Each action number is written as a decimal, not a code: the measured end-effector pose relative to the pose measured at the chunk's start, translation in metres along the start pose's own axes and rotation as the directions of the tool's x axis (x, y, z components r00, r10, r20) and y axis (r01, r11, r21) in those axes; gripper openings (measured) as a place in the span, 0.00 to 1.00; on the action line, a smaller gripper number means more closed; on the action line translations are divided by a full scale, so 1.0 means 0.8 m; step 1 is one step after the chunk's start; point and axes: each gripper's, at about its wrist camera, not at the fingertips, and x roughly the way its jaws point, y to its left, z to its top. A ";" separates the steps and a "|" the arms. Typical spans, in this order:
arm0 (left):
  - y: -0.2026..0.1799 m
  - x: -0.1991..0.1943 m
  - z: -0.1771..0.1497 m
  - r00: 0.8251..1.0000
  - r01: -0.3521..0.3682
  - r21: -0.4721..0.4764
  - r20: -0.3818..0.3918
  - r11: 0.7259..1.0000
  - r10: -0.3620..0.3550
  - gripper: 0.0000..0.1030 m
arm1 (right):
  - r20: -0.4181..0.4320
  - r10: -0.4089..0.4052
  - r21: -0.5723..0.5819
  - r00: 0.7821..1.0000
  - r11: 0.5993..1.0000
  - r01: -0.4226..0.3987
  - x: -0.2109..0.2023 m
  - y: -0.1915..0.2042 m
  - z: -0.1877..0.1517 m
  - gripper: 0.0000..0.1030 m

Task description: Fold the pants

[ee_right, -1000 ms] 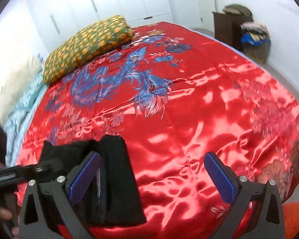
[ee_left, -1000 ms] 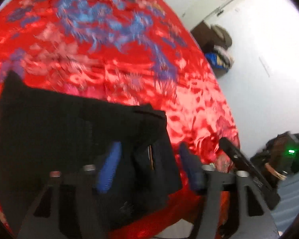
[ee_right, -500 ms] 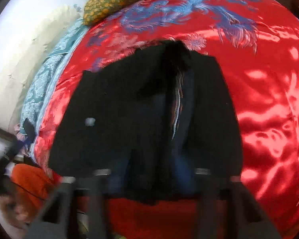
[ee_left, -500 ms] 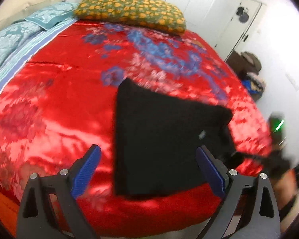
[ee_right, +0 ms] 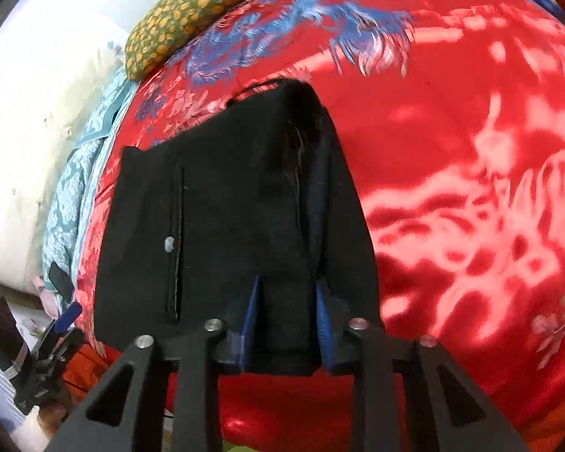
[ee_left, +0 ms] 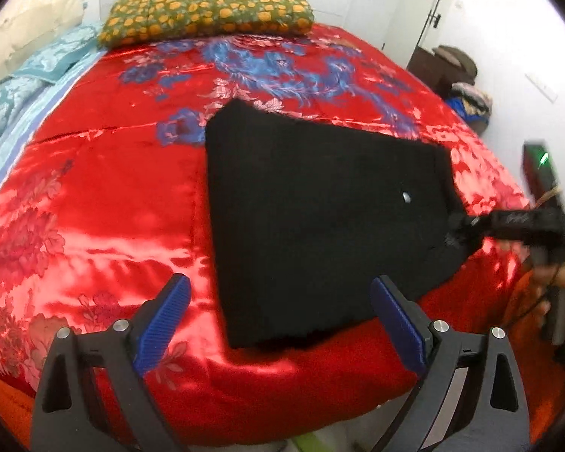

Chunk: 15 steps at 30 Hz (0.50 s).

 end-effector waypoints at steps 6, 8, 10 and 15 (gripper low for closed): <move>-0.012 0.023 0.030 0.996 -0.061 0.009 0.059 0.998 0.060 0.94 | 0.182 -0.010 -0.215 0.983 0.975 0.049 -0.066 0.074 0.022 0.56; -0.022 0.044 0.039 0.996 -0.065 0.022 0.054 0.998 0.064 0.94 | 0.170 0.121 -0.292 0.978 0.954 -0.067 -0.053 0.097 0.028 0.56; -0.036 0.072 0.035 0.998 -0.070 0.072 0.005 0.995 0.070 0.95 | 0.126 0.107 -0.333 0.986 0.941 -0.059 -0.014 0.106 0.028 0.56; -0.050 0.081 0.006 0.991 -0.130 0.200 0.013 0.971 0.130 0.97 | 0.116 0.010 -0.199 0.993 0.980 0.013 0.026 0.030 0.028 0.00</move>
